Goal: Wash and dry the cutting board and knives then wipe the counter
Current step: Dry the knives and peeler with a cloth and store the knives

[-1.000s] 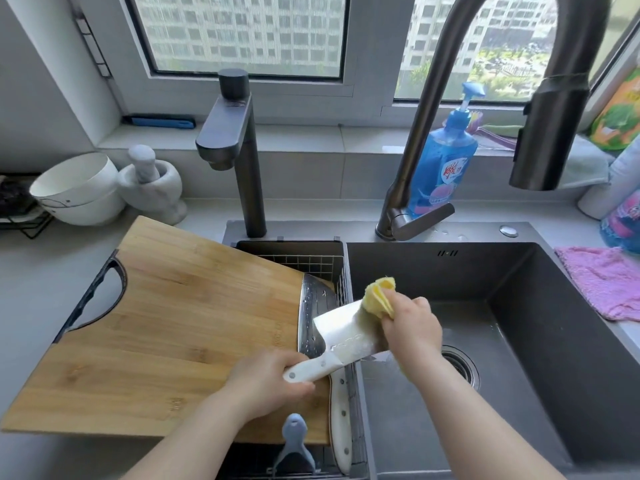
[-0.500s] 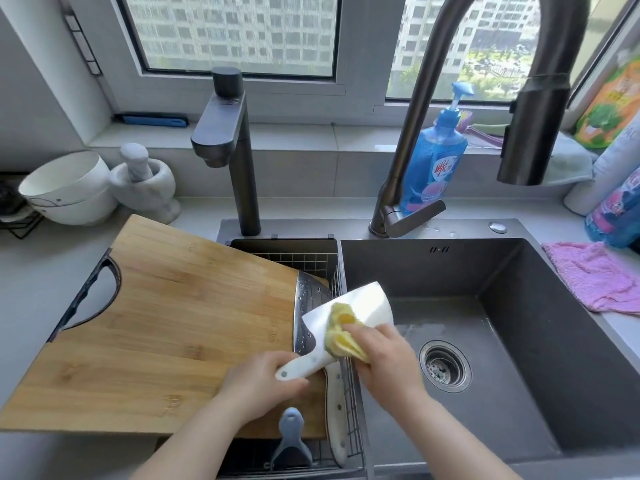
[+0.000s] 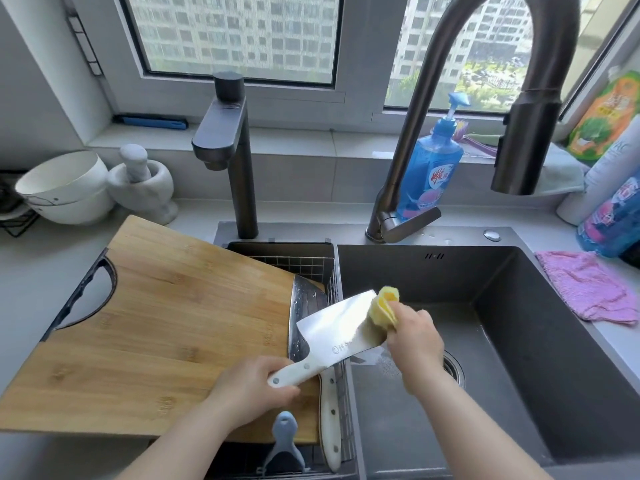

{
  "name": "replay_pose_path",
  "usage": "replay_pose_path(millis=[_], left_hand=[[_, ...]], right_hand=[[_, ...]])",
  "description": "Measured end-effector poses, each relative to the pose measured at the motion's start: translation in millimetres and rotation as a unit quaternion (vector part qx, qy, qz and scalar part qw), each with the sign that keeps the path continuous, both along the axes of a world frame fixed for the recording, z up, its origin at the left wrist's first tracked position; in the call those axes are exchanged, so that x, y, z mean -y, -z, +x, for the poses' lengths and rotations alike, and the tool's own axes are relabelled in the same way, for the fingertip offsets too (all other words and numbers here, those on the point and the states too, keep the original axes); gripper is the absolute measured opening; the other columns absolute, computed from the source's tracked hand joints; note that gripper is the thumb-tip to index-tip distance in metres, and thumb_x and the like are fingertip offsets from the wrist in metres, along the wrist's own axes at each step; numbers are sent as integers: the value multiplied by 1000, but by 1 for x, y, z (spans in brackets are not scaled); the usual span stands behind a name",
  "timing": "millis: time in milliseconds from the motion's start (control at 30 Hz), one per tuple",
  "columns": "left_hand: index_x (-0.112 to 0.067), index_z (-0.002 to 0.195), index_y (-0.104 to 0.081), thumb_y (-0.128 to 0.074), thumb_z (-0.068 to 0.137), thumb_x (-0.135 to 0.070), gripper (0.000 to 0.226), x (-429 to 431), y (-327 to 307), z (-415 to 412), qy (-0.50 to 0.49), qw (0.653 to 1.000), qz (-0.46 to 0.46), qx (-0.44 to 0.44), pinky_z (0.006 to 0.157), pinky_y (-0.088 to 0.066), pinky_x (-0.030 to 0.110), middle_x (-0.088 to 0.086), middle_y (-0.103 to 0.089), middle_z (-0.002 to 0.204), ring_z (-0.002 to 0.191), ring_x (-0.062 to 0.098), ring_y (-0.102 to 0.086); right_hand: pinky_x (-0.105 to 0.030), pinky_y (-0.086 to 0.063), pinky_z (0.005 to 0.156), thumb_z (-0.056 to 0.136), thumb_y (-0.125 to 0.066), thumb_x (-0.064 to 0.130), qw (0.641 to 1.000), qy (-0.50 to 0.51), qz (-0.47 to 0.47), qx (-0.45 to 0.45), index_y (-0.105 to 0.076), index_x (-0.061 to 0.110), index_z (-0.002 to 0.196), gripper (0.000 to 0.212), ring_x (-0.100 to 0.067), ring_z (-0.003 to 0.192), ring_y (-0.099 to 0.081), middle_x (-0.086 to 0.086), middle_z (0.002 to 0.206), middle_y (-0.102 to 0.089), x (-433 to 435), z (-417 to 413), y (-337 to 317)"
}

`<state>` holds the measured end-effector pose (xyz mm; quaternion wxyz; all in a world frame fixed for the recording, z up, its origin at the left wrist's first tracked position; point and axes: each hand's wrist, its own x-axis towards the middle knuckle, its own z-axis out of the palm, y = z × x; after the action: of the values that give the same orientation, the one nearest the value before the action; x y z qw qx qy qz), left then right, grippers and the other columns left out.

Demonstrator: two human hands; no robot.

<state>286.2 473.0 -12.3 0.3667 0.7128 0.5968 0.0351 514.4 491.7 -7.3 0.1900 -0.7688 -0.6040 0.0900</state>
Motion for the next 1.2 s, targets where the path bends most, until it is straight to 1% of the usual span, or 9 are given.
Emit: replay_pose_path(millis=[100,267,367,500,600,700,833,1000,1200], left_hand=[[-55,88,-53,-62,78,-46,17,0,1,1,6,1000,-5,-15,62,-36,19,-22,-53,73,80,6,-54],[-40,106,-59,-61,79,-44,27,-1,5,1,11,1000,0,-8,68,-39,24,-14,-60,83,86,11,-58],[-43,108,-60,-62,79,-45,30,0,6,1,13,1000,19,-20,67,-37,22,-18,-54,72,81,7,-53],[-46,109,-58,-61,79,-46,30,1,4,1,15,999,21,-24,62,-34,18,-21,-51,71,81,5,-51],[-52,96,-56,-61,80,-47,18,1,2,2,22,999,11,-24,62,-35,19,-21,-53,72,80,5,-53],[-50,79,-52,-59,80,-44,10,1,-2,3,17,1000,3,-18,59,-35,19,-16,-55,70,73,4,-52],[-40,70,-42,-51,82,-43,15,6,-9,9,29,993,41,-103,58,-33,24,-12,-49,69,77,10,-51],[-30,91,-36,-46,85,-37,14,11,-18,25,38,968,116,-218,73,-37,27,-3,-60,114,108,22,-56],[-28,103,-30,-46,87,-43,27,10,-27,4,-22,966,137,-217,72,-35,29,-4,-61,115,107,24,-57]], right_hand=[[-28,-34,67,82,-39,13,1000,-13,6,17,-56,21,118,41,-29,89,-49,1,74,-33,-7,-17,-9],[-15,-30,41,25,-88,22,948,-291,41,119,-72,25,70,48,-15,51,-58,12,63,-65,11,-65,2],[-26,-42,70,80,-59,8,992,-125,-14,7,-62,25,117,41,-31,92,-60,-3,86,-52,-3,-37,-8],[-30,-37,73,86,-41,5,999,-16,-27,3,-50,26,126,45,-27,105,-48,0,93,-52,-19,-4,-6],[-21,-43,49,41,-81,13,989,-99,77,82,-72,26,81,43,-21,61,-61,15,56,-32,-8,-31,-4],[-10,-33,39,13,-86,25,962,-245,51,110,-72,29,65,55,-10,45,-55,17,60,-65,11,-61,8],[-16,-33,37,33,-78,18,972,-219,47,66,-64,33,81,52,-15,48,-54,12,66,-67,15,-45,7],[-28,-36,67,87,-44,12,998,-35,-36,-35,-53,31,122,41,-23,87,-45,-4,98,-55,8,-4,9],[-29,-43,65,86,-51,6,969,-19,193,-155,-63,3,109,27,-19,74,-44,9,69,-45,5,-2,-45]])
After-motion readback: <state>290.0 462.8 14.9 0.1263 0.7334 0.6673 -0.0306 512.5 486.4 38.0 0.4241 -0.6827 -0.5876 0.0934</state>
